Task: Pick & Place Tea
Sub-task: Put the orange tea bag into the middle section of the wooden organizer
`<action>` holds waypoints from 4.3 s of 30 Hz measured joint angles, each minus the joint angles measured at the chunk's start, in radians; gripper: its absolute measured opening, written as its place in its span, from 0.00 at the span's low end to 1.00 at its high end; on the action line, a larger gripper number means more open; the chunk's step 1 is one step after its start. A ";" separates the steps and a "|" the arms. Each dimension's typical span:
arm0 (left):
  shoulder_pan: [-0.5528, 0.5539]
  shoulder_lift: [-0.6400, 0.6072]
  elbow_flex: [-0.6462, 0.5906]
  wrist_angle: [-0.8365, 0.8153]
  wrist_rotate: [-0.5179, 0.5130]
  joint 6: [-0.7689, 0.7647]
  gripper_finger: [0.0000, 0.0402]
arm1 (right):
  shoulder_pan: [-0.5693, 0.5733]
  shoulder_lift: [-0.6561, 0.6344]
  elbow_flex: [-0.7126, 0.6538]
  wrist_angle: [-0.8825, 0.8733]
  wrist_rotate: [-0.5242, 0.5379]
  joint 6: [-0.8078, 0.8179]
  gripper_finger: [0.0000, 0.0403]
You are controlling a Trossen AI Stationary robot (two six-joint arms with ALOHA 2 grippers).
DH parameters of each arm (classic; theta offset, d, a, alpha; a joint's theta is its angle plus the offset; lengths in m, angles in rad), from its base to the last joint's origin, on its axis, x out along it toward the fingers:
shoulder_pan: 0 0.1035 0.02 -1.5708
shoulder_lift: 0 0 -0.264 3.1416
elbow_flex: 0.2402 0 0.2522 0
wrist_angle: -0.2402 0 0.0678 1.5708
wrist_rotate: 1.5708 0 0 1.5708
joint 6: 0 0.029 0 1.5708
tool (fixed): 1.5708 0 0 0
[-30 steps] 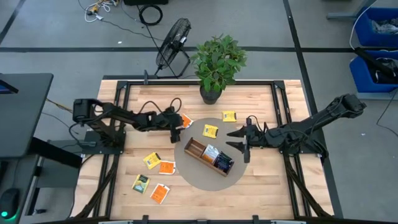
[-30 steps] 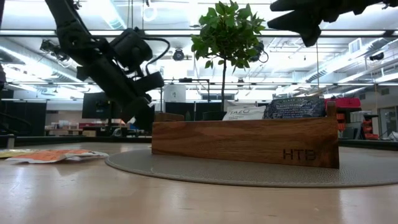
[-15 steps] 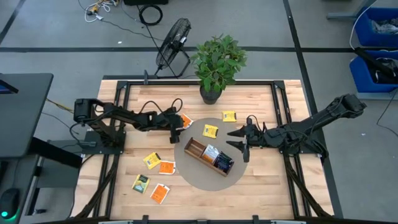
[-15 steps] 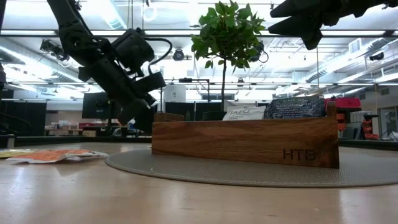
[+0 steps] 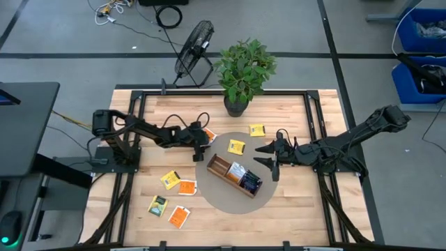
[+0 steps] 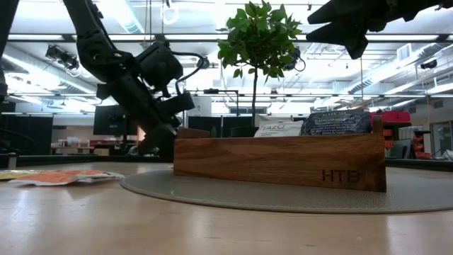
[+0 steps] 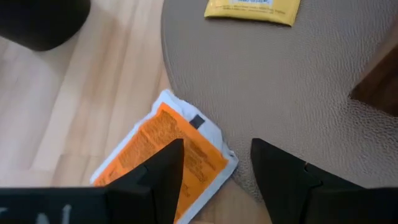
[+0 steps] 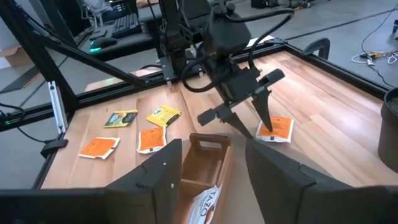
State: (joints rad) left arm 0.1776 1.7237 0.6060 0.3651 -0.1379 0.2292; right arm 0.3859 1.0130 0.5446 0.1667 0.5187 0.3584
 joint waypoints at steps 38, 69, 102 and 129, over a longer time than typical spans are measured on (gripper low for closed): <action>-0.032 -0.076 -0.002 -0.043 -0.008 -0.016 0.00 | 0.000 0.000 0.000 -0.017 0.023 -0.001 0.46; -0.145 -0.369 -0.002 -0.018 0.163 -0.138 0.00 | -0.077 0.230 0.002 0.163 0.011 -0.292 0.46; -0.241 -0.378 -0.001 0.113 0.240 -0.217 0.00 | -0.156 0.570 0.340 0.125 -0.189 -0.491 0.48; -0.239 -0.378 -0.001 0.060 0.167 -0.218 0.28 | -0.147 0.469 0.340 -0.020 -0.214 -0.288 0.00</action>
State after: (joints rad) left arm -0.0618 1.3460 0.6048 0.4253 0.0292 0.0113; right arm 0.2384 1.4823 0.8845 0.1466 0.3051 0.0702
